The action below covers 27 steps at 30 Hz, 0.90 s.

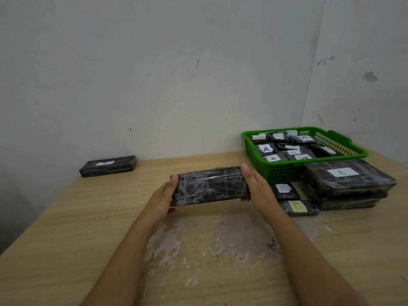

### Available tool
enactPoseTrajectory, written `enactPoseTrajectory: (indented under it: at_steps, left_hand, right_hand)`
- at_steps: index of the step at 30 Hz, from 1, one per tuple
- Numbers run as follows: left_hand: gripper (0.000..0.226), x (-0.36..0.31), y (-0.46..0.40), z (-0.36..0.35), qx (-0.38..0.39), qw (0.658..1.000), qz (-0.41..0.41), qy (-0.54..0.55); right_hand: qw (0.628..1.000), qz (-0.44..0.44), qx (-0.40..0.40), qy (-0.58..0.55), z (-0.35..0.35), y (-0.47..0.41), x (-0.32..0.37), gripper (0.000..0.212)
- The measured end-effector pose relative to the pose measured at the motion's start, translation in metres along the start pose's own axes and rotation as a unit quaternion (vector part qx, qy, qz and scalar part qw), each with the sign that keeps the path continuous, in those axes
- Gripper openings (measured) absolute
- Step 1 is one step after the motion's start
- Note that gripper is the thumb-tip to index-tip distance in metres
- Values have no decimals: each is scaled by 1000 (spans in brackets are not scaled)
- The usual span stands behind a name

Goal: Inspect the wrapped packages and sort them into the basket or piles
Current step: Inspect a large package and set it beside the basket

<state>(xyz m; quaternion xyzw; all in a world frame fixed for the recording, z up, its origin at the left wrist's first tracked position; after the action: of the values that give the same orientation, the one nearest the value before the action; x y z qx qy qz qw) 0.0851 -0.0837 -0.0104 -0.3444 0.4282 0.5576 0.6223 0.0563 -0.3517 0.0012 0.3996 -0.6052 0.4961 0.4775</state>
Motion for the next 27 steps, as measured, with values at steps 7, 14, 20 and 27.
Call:
enactPoseTrajectory:
  at_steps: [7, 14, 20, 27]
  left_hand:
    - [50, -3, 0, -5, -4, 997, 6, 76]
    - [49, -11, 3, -6, 4, 981, -10, 194]
    - [34, -11, 4, -3, 1, 977, -9, 213]
    - [30, -14, 5, -6, 7, 972, -14, 234]
  right_hand:
    - [993, -74, -5, -93, 2, -8, -21, 79]
    - [992, -40, -2, -116, -3, 0, 0, 41]
    - [978, -88, 37, -184, -15, 6, 1, 34]
    - [972, -92, 40, -211, -17, 6, 1, 32]
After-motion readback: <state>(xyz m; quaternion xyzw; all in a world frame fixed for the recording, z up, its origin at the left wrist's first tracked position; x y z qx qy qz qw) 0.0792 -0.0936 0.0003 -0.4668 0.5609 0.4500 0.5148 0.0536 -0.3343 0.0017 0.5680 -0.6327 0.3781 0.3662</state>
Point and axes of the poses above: each hand's wrist, its own y-axis away from the middle knuckle, its own z-axis out of the back of the hand, x = y × z, the point moved 10 cm from there along -y, towards the middle knuckle, and after that the axes turned 11 degrees about -y, right-handed, at the moved point
